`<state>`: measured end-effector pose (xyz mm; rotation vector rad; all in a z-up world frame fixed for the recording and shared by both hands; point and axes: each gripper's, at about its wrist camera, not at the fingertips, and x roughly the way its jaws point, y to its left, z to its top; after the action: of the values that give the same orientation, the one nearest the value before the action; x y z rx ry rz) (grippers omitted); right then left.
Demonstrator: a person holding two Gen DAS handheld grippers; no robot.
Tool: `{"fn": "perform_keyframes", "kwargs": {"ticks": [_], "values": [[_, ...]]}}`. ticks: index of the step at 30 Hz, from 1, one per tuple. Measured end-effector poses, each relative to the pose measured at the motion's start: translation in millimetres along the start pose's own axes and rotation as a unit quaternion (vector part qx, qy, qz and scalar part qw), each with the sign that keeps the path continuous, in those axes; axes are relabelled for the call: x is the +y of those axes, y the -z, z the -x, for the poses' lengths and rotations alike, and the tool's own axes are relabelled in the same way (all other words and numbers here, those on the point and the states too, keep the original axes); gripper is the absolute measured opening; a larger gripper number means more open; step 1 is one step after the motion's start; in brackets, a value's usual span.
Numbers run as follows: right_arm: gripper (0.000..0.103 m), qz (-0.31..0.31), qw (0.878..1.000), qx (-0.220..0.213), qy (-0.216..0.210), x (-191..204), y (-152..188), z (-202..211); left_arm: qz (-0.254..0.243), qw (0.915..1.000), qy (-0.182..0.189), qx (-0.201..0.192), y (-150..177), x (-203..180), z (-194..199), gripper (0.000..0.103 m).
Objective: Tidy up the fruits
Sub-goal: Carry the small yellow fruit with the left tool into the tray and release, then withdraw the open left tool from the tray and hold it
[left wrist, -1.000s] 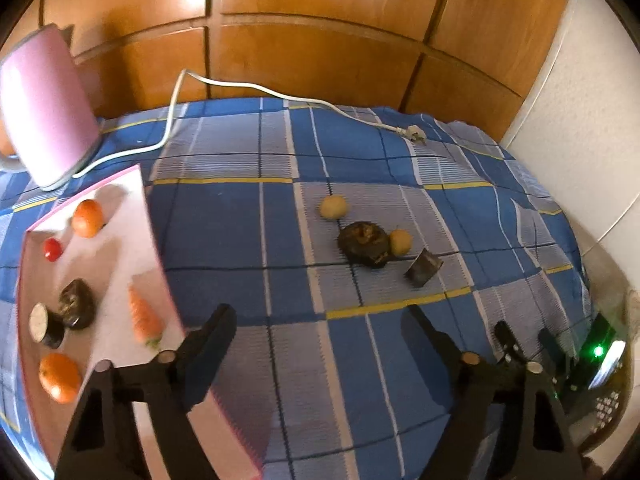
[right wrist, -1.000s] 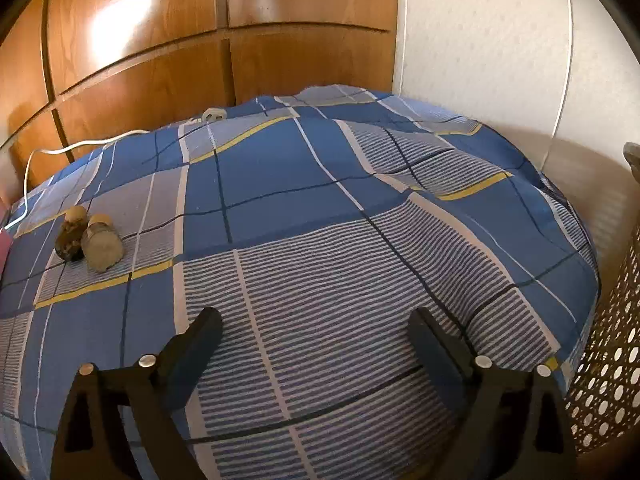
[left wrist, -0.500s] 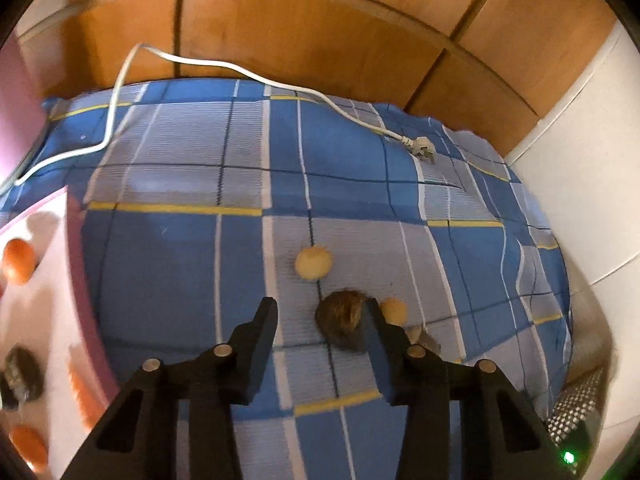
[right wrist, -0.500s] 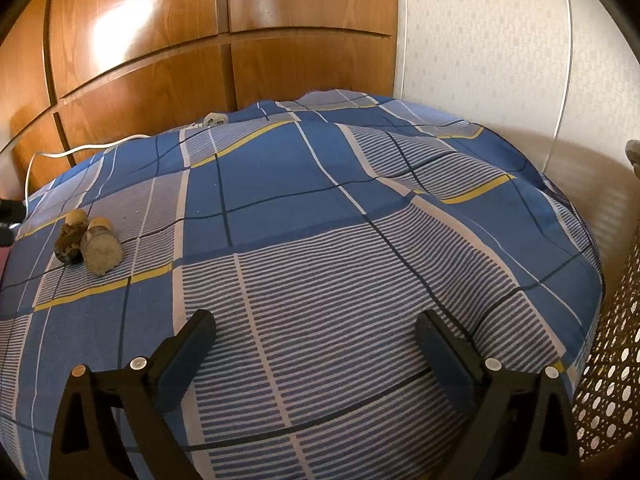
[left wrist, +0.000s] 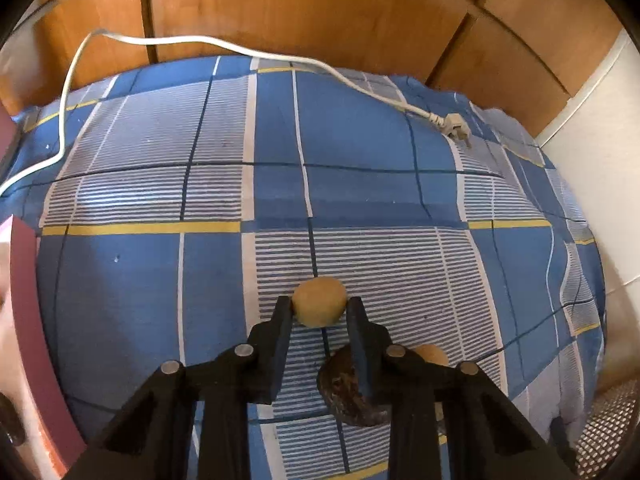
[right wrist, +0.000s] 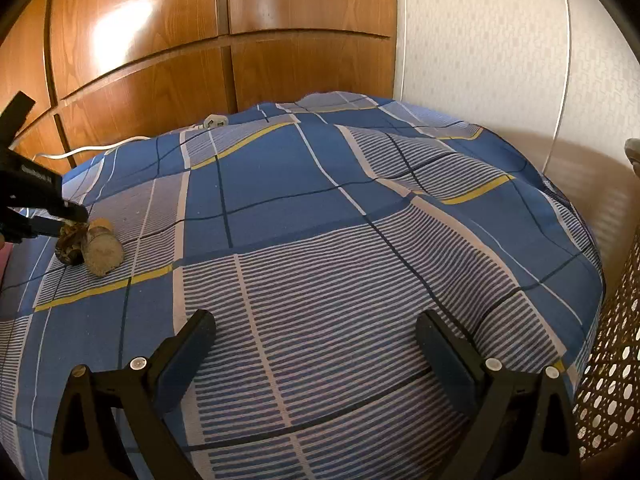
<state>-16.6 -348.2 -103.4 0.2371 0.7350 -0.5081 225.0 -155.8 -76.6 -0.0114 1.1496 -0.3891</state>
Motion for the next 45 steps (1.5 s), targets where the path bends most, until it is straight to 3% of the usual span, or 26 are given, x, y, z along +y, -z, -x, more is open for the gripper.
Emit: {"fn": "perform_keyframes", "kwargs": {"ticks": [5,13,19,25,30,35,41,45], "values": [[0.103,0.001,1.0,-0.002,0.001,1,0,0,0.022,0.9992,0.018,-0.027,12,12,25,0.028],[0.103,0.003,1.0,0.002,0.003,1,0,-1,0.057,0.9932,0.006,-0.101,44,53,106,0.028],[0.103,0.002,1.0,0.009,0.008,1,-2,-2,0.107,0.9834,-0.046,-0.139,64,122,143,0.028],[0.103,0.002,1.0,0.01,0.01,2,-2,-3,0.156,0.9733,-0.106,-0.131,78,187,142,0.028],[0.103,0.003,1.0,0.012,0.012,1,-2,-2,0.175,0.9668,-0.139,-0.123,83,215,135,0.029],[0.103,0.004,1.0,0.015,0.014,1,-2,-2,0.183,0.9616,-0.147,-0.142,98,218,145,0.055],[0.103,0.004,1.0,0.016,0.017,2,-2,-2,0.18,0.9572,-0.151,-0.169,118,204,166,0.068],[0.103,0.005,1.0,0.016,0.017,1,-2,-2,0.189,0.947,-0.169,-0.197,138,195,182,0.075]]}}
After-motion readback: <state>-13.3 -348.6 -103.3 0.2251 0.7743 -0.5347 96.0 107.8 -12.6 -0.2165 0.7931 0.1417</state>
